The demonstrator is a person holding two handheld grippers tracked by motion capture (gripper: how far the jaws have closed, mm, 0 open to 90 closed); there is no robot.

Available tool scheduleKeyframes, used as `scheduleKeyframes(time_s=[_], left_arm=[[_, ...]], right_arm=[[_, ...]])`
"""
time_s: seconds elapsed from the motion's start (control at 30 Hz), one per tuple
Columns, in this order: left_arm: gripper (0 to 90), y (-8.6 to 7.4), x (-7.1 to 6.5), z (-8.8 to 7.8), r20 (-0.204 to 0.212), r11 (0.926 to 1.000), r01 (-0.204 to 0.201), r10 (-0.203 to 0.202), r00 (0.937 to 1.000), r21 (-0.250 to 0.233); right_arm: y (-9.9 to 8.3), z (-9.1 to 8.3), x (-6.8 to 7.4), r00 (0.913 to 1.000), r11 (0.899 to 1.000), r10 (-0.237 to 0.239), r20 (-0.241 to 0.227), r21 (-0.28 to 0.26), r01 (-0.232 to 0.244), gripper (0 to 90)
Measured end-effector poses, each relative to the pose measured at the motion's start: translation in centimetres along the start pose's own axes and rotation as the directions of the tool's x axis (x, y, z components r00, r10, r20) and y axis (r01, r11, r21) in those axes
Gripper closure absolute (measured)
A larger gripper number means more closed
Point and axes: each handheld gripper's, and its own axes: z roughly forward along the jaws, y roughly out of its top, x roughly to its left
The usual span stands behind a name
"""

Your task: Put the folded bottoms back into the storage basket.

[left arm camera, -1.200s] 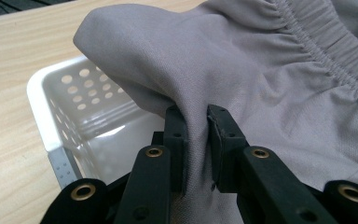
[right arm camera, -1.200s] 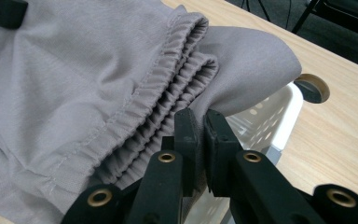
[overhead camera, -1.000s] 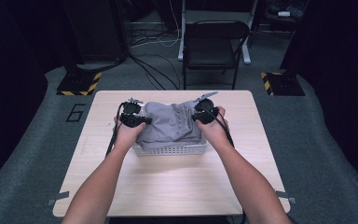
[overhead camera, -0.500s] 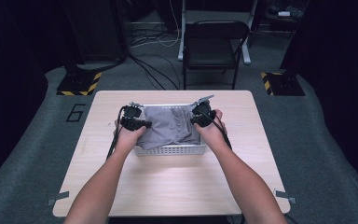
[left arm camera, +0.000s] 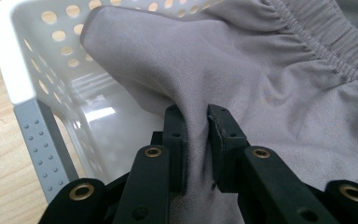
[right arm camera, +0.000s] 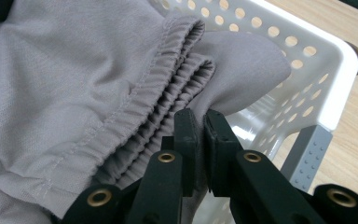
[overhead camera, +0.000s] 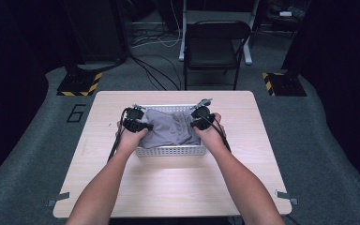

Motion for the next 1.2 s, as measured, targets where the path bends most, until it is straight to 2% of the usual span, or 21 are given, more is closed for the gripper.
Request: scheduleKeyframes(time_s=[0.07, 0.2, 0.23, 0.3, 0.37, 0.43, 0.67, 0.73, 0.83, 0.9, 1.03, 1.2], left_arm=[[77.7, 0.0, -0.1, 0.1, -0.001, 0.9999, 0.013, -0.013, 0.9999, 0.005], [74.8, 0.0, -0.1, 0.1, -0.014, 0.9998, -0.013, 0.013, 0.9998, 0.015], [73.0, -0.1, -0.1, 0.1, -0.016, 0.9999, -0.001, 0.002, 0.9999, 0.012], [67.6, 0.0, 0.1, -0.1, -0.016, 0.9999, -0.006, 0.006, 0.9999, 0.009], [60.8, 0.0, 0.0, -0.4, -0.021, 1.0000, -0.008, 0.008, 0.9998, 0.000], [58.3, 0.1, 0.0, -0.6, -0.027, 0.9999, -0.015, 0.015, 0.9995, -0.001], [55.9, 0.1, 0.1, -1.2, -0.027, 0.9998, -0.017, 0.016, 0.9995, -0.012], [55.3, 0.0, 0.1, -1.4, -0.026, 0.9996, -0.024, 0.024, 0.9994, -0.013], [54.3, -0.1, 0.2, -1.8, -0.013, 0.9997, -0.015, 0.015, 0.9998, -0.018], [53.2, -0.1, 0.2, -2.1, 0.000, 0.9998, -0.010, 0.010, 1.0000, -0.016], [49.6, -0.2, -0.1, -3.2, 0.008, 0.9982, -0.045, 0.045, 0.9989, -0.039], [46.8, -0.5, -0.5, -4.8, 0.024, 0.9961, -0.051, 0.053, 0.9983, -0.071]], right_arm=[[0.0, 0.1, 0.0, 1.0000, 1.000, 0.008, -0.002, 0.003, -0.008, 84.7], [-0.2, 0.5, 0.1, 1.0000, 1.000, 0.004, -0.004, 0.007, -0.004, 84.0], [-0.2, 0.6, 0.2, 1.0000, 1.000, 0.008, -0.005, 0.011, -0.008, 83.2], [-0.3, 0.7, 0.3, 1.0000, 1.000, 0.007, -0.002, 0.011, -0.007, 81.1], [-0.5, 0.6, 0.2, 0.9999, 1.000, 0.014, 0.005, 0.000, -0.014, 74.6], [-0.5, 0.4, 0.1, 0.9997, 1.000, 0.026, 0.001, -0.003, -0.026, 73.7], [-0.6, -0.1, -0.2, 0.9996, 1.000, 0.027, 0.004, -0.013, -0.027, 70.2], [-0.7, -0.4, -0.1, 0.9996, 0.999, 0.028, -0.001, -0.024, -0.028, 67.1], [-0.7, -0.9, 0.2, 0.9999, 0.999, 0.016, -0.002, -0.029, -0.016, 60.6], [-0.8, -1.2, 0.4, 1.0000, 1.000, -0.007, 0.000, -0.028, 0.007, 54.5], [-0.8, -1.8, 0.7, 0.9994, 1.000, -0.012, -0.032, -0.020, 0.011, 46.2], [-1.0, -3.0, 0.9, 0.9984, 0.999, -0.025, -0.050, -0.021, 0.024, 41.9]])
